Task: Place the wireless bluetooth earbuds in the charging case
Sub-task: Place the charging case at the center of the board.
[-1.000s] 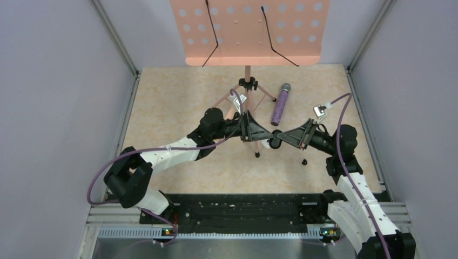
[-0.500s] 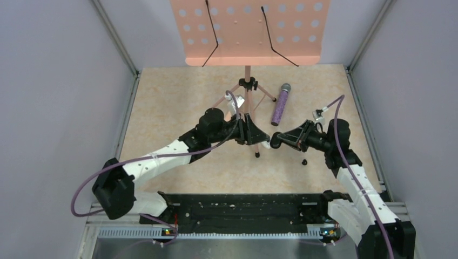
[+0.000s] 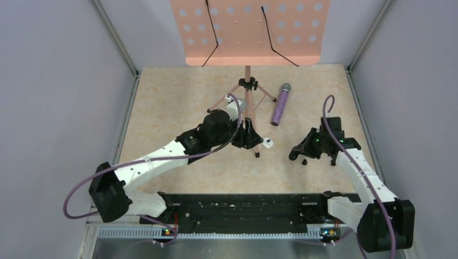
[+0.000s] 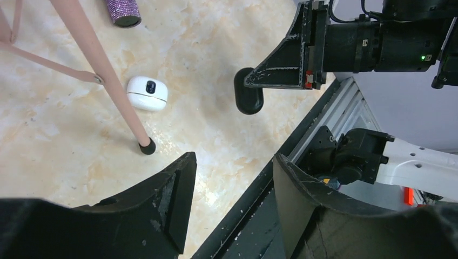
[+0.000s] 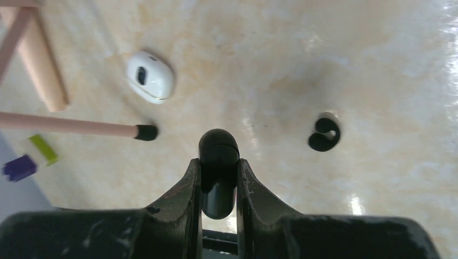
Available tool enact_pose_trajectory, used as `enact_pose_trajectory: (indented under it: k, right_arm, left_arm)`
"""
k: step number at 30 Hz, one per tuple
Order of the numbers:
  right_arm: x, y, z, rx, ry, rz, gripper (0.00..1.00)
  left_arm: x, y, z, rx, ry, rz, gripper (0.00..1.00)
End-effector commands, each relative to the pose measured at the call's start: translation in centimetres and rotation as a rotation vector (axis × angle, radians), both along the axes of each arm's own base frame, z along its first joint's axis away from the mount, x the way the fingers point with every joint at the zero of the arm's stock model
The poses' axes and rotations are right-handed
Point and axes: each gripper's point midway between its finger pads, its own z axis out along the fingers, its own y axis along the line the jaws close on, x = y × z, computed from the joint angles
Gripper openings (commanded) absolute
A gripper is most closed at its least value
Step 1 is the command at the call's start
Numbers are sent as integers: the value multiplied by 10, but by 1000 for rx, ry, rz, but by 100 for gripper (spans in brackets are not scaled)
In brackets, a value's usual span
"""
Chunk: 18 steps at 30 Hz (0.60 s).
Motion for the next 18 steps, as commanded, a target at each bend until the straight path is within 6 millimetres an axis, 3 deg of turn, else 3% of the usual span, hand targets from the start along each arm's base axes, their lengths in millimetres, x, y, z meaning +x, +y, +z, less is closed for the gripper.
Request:
enact_pose_trajectory:
  k: [1, 18]
  right_arm:
    - [-4, -24, -13, -229, 66, 19, 0]
    - [2, 3, -35, -644, 161, 185, 0]
  left_arm:
    - [5, 1, -7, 32, -1, 25, 59]
    - [4, 8, -13, 71, 4, 53, 60]
